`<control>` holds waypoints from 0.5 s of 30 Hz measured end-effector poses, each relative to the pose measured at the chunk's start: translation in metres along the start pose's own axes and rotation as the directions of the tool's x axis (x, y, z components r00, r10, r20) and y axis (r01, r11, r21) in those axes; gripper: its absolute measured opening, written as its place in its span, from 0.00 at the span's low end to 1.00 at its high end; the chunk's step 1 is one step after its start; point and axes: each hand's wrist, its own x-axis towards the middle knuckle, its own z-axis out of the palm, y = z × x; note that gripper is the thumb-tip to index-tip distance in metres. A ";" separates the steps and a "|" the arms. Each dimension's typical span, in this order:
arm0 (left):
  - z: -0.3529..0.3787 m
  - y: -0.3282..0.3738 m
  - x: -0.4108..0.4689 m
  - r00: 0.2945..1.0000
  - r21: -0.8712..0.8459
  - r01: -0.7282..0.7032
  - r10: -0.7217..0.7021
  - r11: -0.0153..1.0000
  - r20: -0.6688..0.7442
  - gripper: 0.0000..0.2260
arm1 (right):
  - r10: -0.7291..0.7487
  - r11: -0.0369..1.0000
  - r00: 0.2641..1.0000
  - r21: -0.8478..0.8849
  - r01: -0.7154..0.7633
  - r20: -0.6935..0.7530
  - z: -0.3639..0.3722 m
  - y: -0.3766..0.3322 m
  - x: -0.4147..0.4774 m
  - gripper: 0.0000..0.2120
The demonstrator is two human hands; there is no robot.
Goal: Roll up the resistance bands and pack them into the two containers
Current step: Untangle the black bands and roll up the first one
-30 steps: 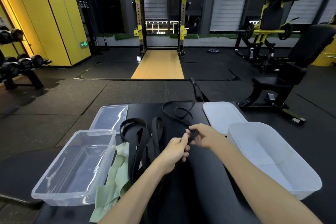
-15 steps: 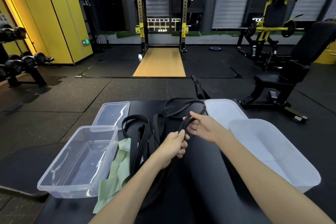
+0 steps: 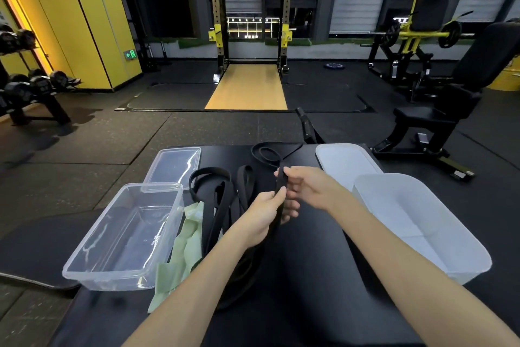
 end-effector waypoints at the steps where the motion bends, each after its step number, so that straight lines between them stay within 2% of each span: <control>1: -0.002 -0.004 -0.003 1.000 0.090 0.004 -0.005 0.996 0.004 0.15 | -0.022 1.000 0.998 0.015 0.023 -0.053 0.000 -0.003 0.002 0.08; 3: -0.004 -0.010 -0.008 1.000 0.184 0.011 -0.014 0.983 0.015 0.17 | -0.051 0.995 0.989 0.075 0.062 -0.141 0.000 -0.009 0.005 0.06; 6: -0.003 -0.011 -0.009 1.000 0.086 0.010 -0.010 0.996 0.005 0.18 | -0.063 0.991 0.989 0.110 0.079 -0.134 0.001 -0.013 0.003 0.06; 11: 0.012 0.006 -0.002 1.000 -0.129 -0.015 0.017 0.992 0.015 0.17 | 0.052 0.993 0.997 -0.105 -0.046 0.057 0.002 -0.009 -0.013 0.13; 15: 0.017 0.007 -0.006 0.997 -0.183 -0.011 0.026 0.983 0.077 0.17 | -0.005 0.990 1.000 -0.138 0.003 -0.012 0.002 -0.017 -0.017 0.12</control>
